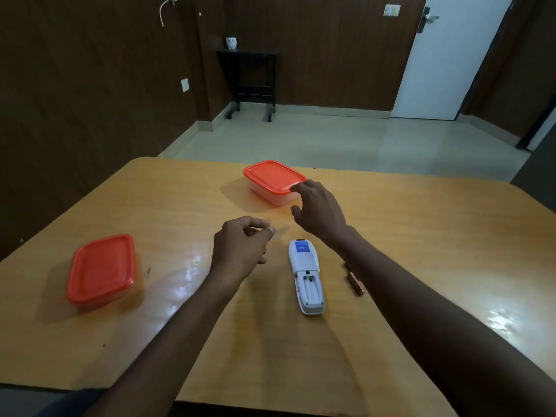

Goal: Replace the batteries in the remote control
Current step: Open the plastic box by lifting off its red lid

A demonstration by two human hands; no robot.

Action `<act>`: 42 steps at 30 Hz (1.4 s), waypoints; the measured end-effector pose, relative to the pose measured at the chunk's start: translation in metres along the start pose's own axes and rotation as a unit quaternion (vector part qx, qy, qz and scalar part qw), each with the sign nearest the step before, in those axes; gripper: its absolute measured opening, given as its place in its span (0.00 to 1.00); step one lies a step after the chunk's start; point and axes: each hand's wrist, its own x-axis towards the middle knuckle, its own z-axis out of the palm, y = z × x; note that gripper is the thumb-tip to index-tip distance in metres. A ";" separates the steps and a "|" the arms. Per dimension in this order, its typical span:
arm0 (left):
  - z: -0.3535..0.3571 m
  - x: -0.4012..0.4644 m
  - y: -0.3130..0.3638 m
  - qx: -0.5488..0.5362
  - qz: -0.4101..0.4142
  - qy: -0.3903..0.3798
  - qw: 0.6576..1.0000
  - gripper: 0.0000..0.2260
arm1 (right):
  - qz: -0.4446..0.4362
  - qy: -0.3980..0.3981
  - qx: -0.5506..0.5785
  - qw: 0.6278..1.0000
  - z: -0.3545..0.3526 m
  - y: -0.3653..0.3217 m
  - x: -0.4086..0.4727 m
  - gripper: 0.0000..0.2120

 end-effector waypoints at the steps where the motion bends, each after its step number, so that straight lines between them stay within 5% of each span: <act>1: -0.001 0.003 -0.002 -0.003 -0.002 0.000 1.000 0.04 | -0.005 -0.005 -0.022 1.000 0.007 0.002 0.012 0.21; 11: -0.002 0.009 -0.001 -0.035 -0.024 -0.020 0.999 0.04 | -0.105 0.011 -0.147 0.983 0.022 0.004 0.029 0.07; 17: 0.005 0.005 0.007 -0.138 -0.107 -0.070 0.982 0.17 | -0.127 0.081 -0.063 0.987 -0.025 -0.013 -0.022 0.09; 24: 0.017 -0.008 0.011 -0.429 -0.177 -0.242 0.852 0.34 | -0.155 0.133 0.065 0.977 -0.087 -0.041 -0.106 0.08; 31: 0.032 -0.039 0.018 -0.502 -0.195 -0.365 0.759 0.38 | -0.200 0.111 0.064 0.971 -0.104 -0.016 -0.153 0.21; 42: 0.027 -0.048 0.017 -0.510 -0.191 -0.427 0.722 0.39 | -0.288 0.023 0.014 0.957 -0.107 0.013 -0.167 0.27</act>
